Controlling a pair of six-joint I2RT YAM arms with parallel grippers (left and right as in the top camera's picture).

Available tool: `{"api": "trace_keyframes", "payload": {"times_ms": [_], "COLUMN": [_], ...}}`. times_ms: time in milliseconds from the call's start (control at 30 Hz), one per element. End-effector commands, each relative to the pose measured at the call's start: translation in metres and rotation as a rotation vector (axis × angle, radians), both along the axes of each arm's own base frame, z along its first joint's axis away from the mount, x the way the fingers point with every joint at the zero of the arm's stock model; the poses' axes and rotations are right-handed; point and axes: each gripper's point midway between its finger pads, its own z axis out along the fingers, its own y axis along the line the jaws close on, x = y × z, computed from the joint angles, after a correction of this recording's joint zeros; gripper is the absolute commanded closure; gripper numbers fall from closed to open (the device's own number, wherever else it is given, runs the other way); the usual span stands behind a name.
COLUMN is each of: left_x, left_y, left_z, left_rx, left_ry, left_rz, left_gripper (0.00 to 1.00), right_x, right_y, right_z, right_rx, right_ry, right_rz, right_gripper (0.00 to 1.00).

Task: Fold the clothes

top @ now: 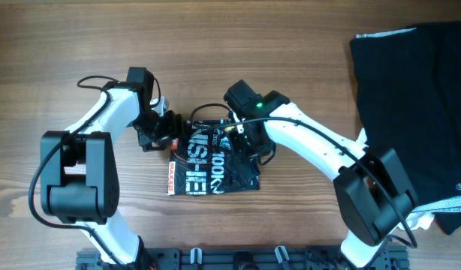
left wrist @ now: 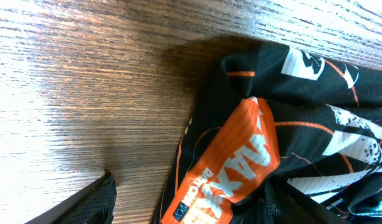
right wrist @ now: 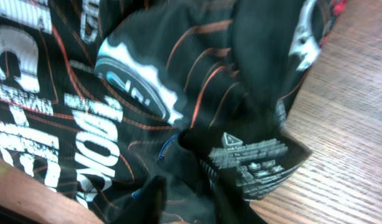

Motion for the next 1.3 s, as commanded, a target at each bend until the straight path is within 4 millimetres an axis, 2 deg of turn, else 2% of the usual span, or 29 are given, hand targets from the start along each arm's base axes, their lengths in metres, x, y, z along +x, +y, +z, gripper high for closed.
{"api": "trace_keyframes", "payload": {"times_ms": [0, 67, 133, 200, 267, 367, 467, 600, 633, 667, 700, 733, 767, 900, 1000, 1067, 1100, 1200, 1233, 1267], "left_x": [-0.006, -0.006, -0.006, -0.006, -0.006, -0.006, -0.006, -0.006, -0.006, -0.006, -0.006, -0.006, -0.006, -0.006, -0.006, -0.006, -0.007, -0.007, -0.007, -0.007], "left_y": [0.001, 0.001, 0.001, 0.001, 0.001, 0.001, 0.001, 0.001, 0.001, 0.001, 0.001, 0.001, 0.001, 0.001, 0.001, 0.001, 0.001, 0.001, 0.001, 0.001], "left_z": [-0.002, -0.002, -0.002, -0.002, -0.002, -0.002, -0.002, -0.002, -0.002, -0.002, -0.002, -0.002, -0.002, -0.002, -0.002, -0.002, -0.002, -0.002, -0.002, -0.002], "left_rx": [0.014, 0.014, 0.014, 0.014, 0.014, 0.014, 0.014, 0.014, 0.014, 0.014, 0.014, 0.014, 0.014, 0.014, 0.014, 0.014, 0.014, 0.014, 0.014, 0.014], "left_ry": [0.006, 0.006, 0.006, 0.006, 0.006, 0.006, 0.005, 0.005, 0.005, 0.005, 0.005, 0.005, 0.006, 0.006, 0.006, 0.007, 0.009, 0.009, 0.009, 0.008], "left_rz": [-0.012, -0.012, -0.012, -0.012, -0.012, -0.012, -0.012, -0.012, -0.012, -0.012, -0.012, -0.012, -0.012, -0.012, -0.012, -0.012, -0.012, -0.012, -0.012, -0.012], "left_gripper": [0.23, 0.23, 0.23, 0.23, 0.23, 0.23, 0.23, 0.23, 0.23, 0.23, 0.23, 0.23, 0.23, 0.22, 0.22, 0.22, 0.22, 0.22, 0.22, 0.22], "right_x": [-0.018, -0.027, -0.037, -0.046, -0.049, -0.050, -0.031, -0.004, 0.000, 0.005, 0.018, 0.024, 0.035, 0.045, 0.066, 0.078, 0.086, 0.116, 0.120, 0.125], "right_y": [-0.001, -0.009, -0.018, -0.046, -0.054, -0.073, -0.068, -0.042, -0.030, -0.019, -0.005, 0.000, 0.008, 0.002, 0.007, 0.004, -0.005, -0.050, -0.057, -0.066], "right_z": [-0.011, -0.013, -0.012, -0.011, -0.010, -0.002, 0.018, 0.052, 0.055, 0.056, 0.057, 0.057, 0.047, 0.007, -0.010, -0.008, -0.007, -0.005, -0.005, -0.006], "right_rx": [-0.008, -0.037, -0.077, -0.226, -0.265, -0.370, -0.335, -0.170, -0.107, -0.054, 0.009, 0.026, 0.042, -0.043, -0.064, -0.078, -0.105, -0.148, -0.145, -0.104], "right_ry": [0.068, 0.103, 0.144, 0.171, 0.180, 0.158, 0.053, -0.099, -0.122, -0.142, -0.201, -0.227, -0.258, -0.220, -0.287, -0.333, -0.352, -0.366, -0.361, -0.330], "right_rz": [0.017, 0.019, 0.017, -0.057, -0.060, -0.151, -0.150, -0.064, -0.012, 0.028, 0.054, 0.064, 0.074, 0.040, 0.028, 0.004, -0.049, -0.270, -0.301, -0.336], "right_gripper": [0.90, 0.90, 0.96, 0.95, 0.92, 0.92, 0.89, 0.75, 0.68, 0.66, 0.62, 0.61, 0.60, 0.58, 0.61, 0.91, 0.96, 0.96, 0.95, 0.88]}}
